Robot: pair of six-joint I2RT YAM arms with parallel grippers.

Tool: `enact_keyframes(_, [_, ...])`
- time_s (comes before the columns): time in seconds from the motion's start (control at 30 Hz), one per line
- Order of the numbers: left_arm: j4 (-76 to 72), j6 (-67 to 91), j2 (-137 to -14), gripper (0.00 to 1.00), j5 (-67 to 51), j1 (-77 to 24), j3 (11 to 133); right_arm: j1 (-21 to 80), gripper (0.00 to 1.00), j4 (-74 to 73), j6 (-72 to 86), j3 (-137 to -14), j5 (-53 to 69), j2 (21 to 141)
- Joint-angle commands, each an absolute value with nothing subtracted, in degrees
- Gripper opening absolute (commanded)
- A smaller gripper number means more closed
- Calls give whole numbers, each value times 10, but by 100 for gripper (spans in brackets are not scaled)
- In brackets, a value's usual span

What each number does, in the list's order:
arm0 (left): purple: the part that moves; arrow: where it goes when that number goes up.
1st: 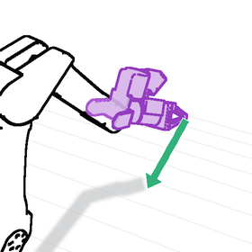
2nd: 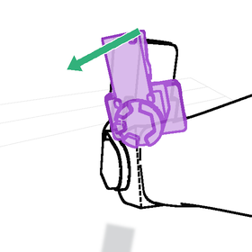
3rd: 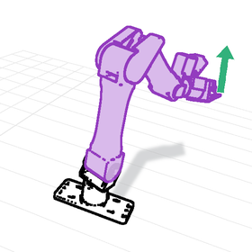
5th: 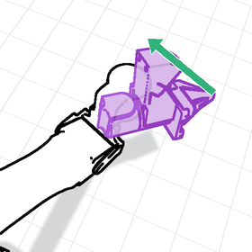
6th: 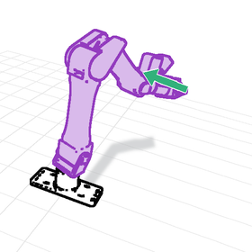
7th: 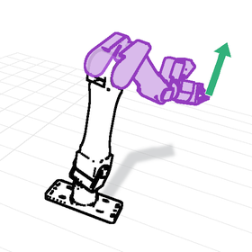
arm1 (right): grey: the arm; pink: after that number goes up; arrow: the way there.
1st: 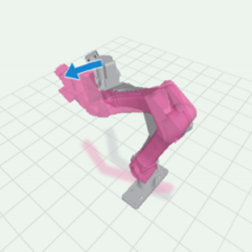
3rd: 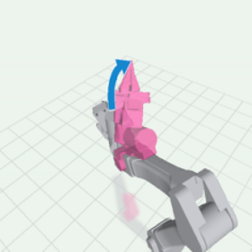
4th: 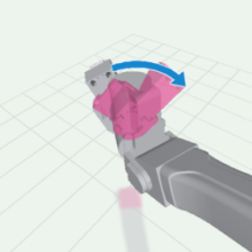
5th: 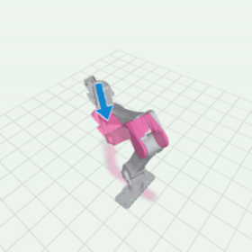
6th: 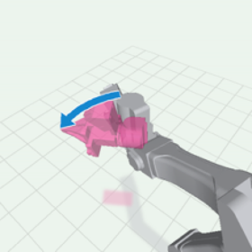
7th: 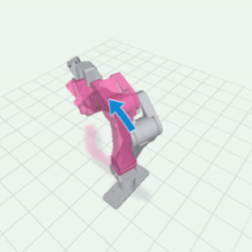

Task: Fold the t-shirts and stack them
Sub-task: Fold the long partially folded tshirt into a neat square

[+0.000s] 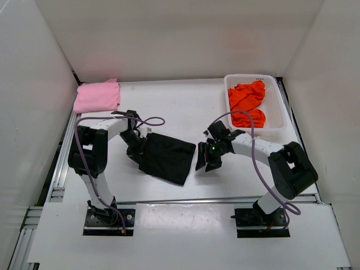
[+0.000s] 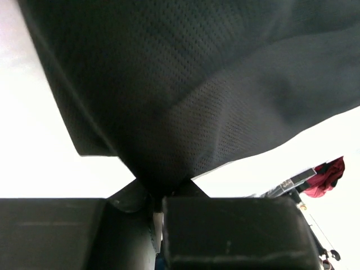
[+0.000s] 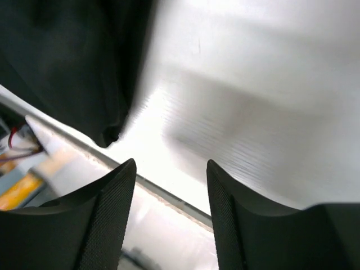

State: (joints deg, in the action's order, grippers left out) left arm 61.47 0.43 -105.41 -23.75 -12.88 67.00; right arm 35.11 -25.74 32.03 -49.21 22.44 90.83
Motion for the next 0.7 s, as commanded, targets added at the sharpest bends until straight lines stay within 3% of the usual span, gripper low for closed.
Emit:
enact_keyframes(0.0, [621, 0, -1019, 16, -227, -132, 652, 347, 60, -291, 262, -580, 123, 875])
enact_keyframes(0.43, [605, 0, -1013, 19, -221, -132, 619, 347, 75, -292, 160, -765, 159, 1046])
enact_keyframes(0.57, [605, 0, -1019, 19, -221, -132, 619, 347, 75, -292, 154, -787, 178, 1076])
enact_keyframes(0.67, [605, 0, -1019, 19, -221, -132, 619, 347, 67, -292, 154, -800, 192, 1098])
